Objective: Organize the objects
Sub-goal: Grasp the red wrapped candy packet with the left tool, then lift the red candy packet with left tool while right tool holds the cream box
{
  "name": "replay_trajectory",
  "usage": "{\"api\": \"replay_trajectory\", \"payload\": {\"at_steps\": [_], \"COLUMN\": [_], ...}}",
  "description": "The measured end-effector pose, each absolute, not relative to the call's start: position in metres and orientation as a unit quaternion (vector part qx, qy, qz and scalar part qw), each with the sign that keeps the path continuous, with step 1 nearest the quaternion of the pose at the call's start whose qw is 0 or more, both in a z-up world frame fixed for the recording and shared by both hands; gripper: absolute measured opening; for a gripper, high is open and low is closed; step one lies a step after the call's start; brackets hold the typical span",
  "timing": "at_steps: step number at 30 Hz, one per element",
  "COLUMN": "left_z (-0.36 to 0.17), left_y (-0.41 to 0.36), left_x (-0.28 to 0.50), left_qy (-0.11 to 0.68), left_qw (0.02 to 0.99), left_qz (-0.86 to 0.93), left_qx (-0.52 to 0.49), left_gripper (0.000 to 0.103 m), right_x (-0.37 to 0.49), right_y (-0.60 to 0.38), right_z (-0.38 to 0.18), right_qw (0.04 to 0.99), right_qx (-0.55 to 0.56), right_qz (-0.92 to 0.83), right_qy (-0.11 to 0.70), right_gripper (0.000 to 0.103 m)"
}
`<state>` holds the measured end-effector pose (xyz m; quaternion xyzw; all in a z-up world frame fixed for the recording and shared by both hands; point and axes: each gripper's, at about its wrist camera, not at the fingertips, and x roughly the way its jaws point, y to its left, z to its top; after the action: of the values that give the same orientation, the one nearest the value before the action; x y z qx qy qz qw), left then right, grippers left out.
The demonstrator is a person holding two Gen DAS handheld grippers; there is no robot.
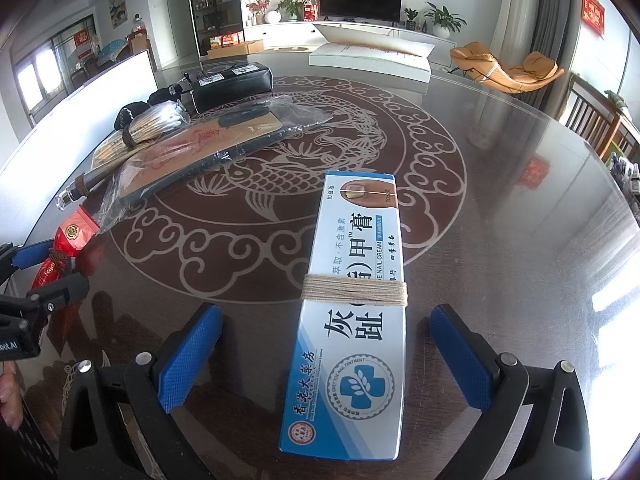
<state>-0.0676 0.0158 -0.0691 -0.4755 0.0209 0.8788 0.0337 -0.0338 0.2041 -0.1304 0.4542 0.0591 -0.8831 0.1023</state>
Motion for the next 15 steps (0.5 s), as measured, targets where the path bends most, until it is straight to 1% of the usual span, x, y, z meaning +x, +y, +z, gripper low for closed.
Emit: {"api": "replay_trajectory", "payload": {"at_steps": [2,15], "left_z": [-0.0719,-0.0721], "left_y": [0.0156,0.0156], "left_x": [-0.067,-0.0652], "left_qy": [0.02,0.02], "left_qw": [0.036,0.035], "left_qz": [0.88,0.883], "left_qx": [-0.474,-0.467], "left_gripper": [0.103,0.103], "right_x": [-0.0339,-0.034], "right_y": [0.2042,0.2041], "right_z": [-0.1304,-0.1305], "right_qw": [0.102,0.102], "right_qx": [0.454,0.454], "right_qz": [-0.883,-0.883], "right_qy": [0.059,0.059], "right_gripper": [0.103,0.103]}}
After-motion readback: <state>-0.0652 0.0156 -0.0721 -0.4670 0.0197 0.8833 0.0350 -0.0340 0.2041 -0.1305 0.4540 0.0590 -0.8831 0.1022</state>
